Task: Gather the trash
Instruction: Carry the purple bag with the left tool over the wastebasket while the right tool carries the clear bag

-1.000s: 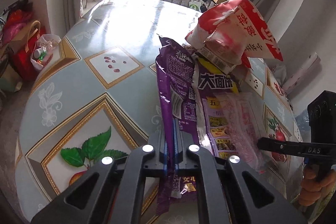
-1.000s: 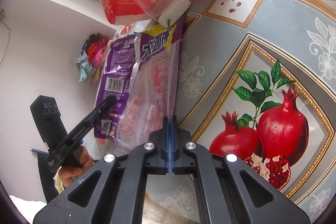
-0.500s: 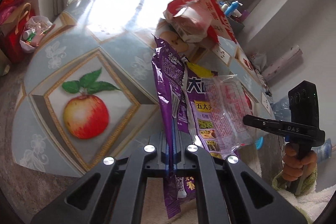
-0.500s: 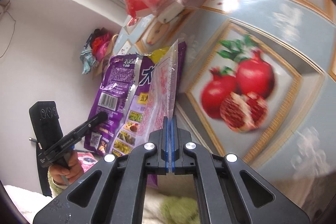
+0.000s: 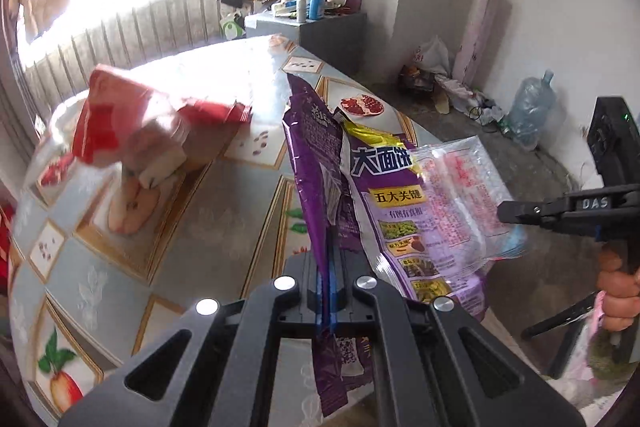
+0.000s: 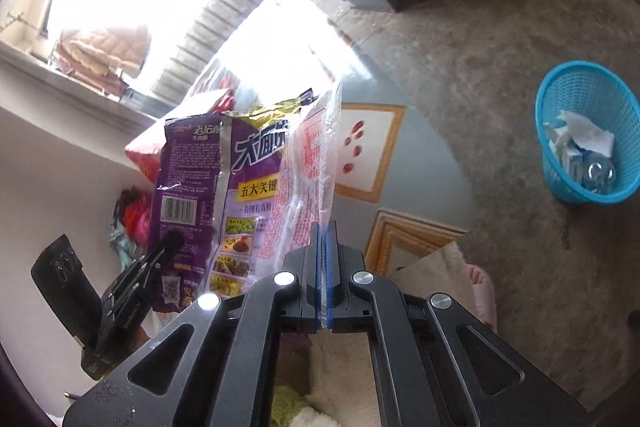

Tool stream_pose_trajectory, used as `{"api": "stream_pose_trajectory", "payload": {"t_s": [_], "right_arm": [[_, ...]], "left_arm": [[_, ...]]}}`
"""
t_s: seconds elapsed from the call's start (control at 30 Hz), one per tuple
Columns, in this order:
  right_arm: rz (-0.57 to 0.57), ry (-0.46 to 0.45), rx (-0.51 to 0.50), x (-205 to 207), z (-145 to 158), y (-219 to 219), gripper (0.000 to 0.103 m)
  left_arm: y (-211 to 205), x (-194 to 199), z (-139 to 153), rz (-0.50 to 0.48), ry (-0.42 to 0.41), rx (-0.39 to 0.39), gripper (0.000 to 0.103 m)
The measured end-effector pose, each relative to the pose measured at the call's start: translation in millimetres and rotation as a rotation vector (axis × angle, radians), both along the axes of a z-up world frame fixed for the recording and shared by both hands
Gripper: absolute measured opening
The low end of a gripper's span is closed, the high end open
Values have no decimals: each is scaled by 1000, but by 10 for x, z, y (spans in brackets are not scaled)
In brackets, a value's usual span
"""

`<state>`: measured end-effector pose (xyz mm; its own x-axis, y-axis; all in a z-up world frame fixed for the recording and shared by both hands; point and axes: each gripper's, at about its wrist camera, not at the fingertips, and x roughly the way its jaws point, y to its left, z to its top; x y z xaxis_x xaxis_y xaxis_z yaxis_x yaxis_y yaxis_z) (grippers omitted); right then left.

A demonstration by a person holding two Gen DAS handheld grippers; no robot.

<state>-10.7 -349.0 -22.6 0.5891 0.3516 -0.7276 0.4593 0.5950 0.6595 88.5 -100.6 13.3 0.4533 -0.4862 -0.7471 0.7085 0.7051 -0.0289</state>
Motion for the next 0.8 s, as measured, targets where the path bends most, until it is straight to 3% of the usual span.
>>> {"api": "stream_pose_trajectory", "payload": {"t_s": [0.07, 0.27, 0.8], "right_arm": [[-27, 2, 0, -45, -18, -77, 0], [-71, 5, 6, -145, -78, -182, 0], [-87, 10, 29, -142, -113, -191, 0]], "left_arm": [[-185, -29, -41, -19, -57, 50, 2], [-476, -71, -103, -45, -106, 103, 2], [-634, -118, -133, -58, -136, 127, 2]]}}
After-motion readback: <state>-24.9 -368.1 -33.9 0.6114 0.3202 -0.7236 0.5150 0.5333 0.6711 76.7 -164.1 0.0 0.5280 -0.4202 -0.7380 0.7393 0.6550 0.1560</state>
